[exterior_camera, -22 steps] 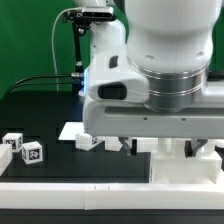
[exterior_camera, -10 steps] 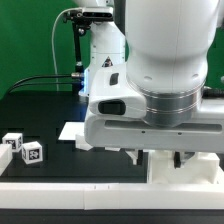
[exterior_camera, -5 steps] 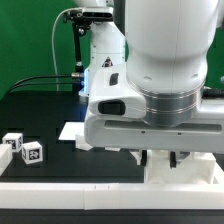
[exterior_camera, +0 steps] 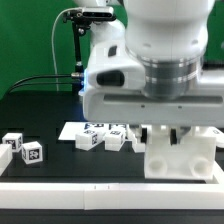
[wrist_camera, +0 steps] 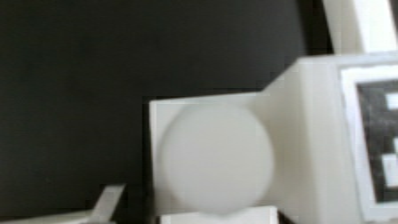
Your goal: Assemble chair
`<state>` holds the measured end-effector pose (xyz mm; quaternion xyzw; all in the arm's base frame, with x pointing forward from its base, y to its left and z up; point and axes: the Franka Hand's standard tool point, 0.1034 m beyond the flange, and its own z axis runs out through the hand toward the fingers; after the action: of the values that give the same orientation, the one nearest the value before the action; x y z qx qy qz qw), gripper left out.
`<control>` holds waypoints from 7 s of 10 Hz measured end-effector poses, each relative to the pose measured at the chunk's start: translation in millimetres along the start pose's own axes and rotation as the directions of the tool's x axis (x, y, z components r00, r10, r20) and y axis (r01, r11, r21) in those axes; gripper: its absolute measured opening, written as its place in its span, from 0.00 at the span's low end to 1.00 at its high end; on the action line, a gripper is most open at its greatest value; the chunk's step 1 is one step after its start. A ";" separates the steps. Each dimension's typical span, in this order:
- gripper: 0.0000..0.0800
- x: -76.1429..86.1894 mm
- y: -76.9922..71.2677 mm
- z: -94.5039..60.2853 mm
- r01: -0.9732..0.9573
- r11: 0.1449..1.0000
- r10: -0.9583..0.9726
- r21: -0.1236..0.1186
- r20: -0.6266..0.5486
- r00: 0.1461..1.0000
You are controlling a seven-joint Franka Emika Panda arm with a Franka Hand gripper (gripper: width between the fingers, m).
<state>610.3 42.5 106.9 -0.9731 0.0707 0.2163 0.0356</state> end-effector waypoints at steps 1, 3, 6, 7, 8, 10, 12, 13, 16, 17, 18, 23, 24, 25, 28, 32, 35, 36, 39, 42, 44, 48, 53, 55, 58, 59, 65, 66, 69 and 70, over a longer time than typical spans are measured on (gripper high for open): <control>0.40 -15.7 4.0 -9.9 0.002 1.000 -0.002 0.007 -0.008 1.000; 0.40 -24.0 8.4 -16.7 0.005 1.000 -0.004 0.011 -0.043 0.999; 0.40 -7.2 2.9 -21.5 0.018 1.000 -0.015 0.012 -0.240 0.971; 0.40 -18.2 -1.6 -12.3 0.031 0.999 -0.027 0.006 -0.338 0.941; 0.40 -30.1 0.0 3.3 0.033 0.999 -0.030 0.003 -0.383 0.923; 0.40 -22.9 -3.7 11.5 0.040 0.999 -0.035 -0.002 -0.549 0.835; 0.40 -24.2 -10.6 17.8 0.031 0.999 -0.014 0.013 -0.667 0.745; 0.40 -24.5 -10.5 18.7 0.038 0.999 -0.020 0.009 -0.719 0.695; 0.40 -23.0 -8.2 27.1 0.060 0.998 -0.052 -0.023 -0.845 0.532; 0.40 -24.2 -4.3 40.7 0.059 0.997 -0.066 -0.040 -0.841 0.538; 0.40 -23.8 -0.1 43.8 0.066 0.996 -0.089 -0.063 -0.835 0.543; 0.40 -17.7 3.5 62.8 0.066 0.994 -0.106 -0.084 -0.815 0.570; 0.40 -16.8 1.6 70.9 0.070 0.994 -0.111 -0.087 -0.808 0.578; 0.40 -15.8 0.2 80.5 0.073 0.993 -0.116 -0.090 -0.800 0.588; 0.40 -9.0 -4.6 96.9 0.068 0.994 -0.108 -0.084 -0.790 0.603; 0.40 -8.1 -3.8 97.3 0.059 0.995 -0.099 -0.080 -0.790 0.605; 0.72 -13.8 -1.1 77.3 0.062 0.996 -0.091 -0.067 -0.750 0.655; 0.78 -21.5 -0.6 66.0 0.060 0.997 -0.077 -0.049 -0.714 0.696; 0.81 -38.0 7.4 42.0 0.045 0.999 -0.037 0.000 -0.561 0.827; 0.81 -34.0 7.2 39.8 0.043 0.999 -0.032 0.011 -0.470 0.882; 0.81 -45.9 41.0 61.2 -0.025 0.998 0.044 0.053 -0.409 0.911; 0.81 -53.2 58.5 65.4 -0.059 0.996 0.079 0.071 -0.326 0.942; 0.81 -75.7 85.4 92.2 -0.152 0.980 0.134 0.128 0.142 0.981; 0.81 -77.1 83.1 96.4 -0.193 0.975 0.155 0.113 0.281 0.947; 0.81 -86.2 86.4 106.4 -0.219 0.969 0.155 0.111 0.412 0.898; 0.81 -97.7 88.6 118.4 -0.251 0.962 0.174 0.111 0.462 0.870; 0.81 -106.9 89.7 132.9 -0.283 0.955 0.205 0.087 0.495 0.845; 0.81 -108.4 86.9 140.6 -0.286 0.955 0.208 0.079 0.506 0.837; 0.81 -110.3 83.5 141.8 -0.279 0.958 0.205 0.074 0.506 0.838; 0.81 -111.3 82.6 142.4 -0.277 0.958 0.204 0.072 0.507 0.837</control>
Offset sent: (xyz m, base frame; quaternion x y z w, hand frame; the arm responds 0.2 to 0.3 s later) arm 0.0000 0.0000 0.0000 0.0000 0.0000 0.0000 1.0000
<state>438.6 -11.3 22.4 -0.8633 0.1963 0.4553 0.0945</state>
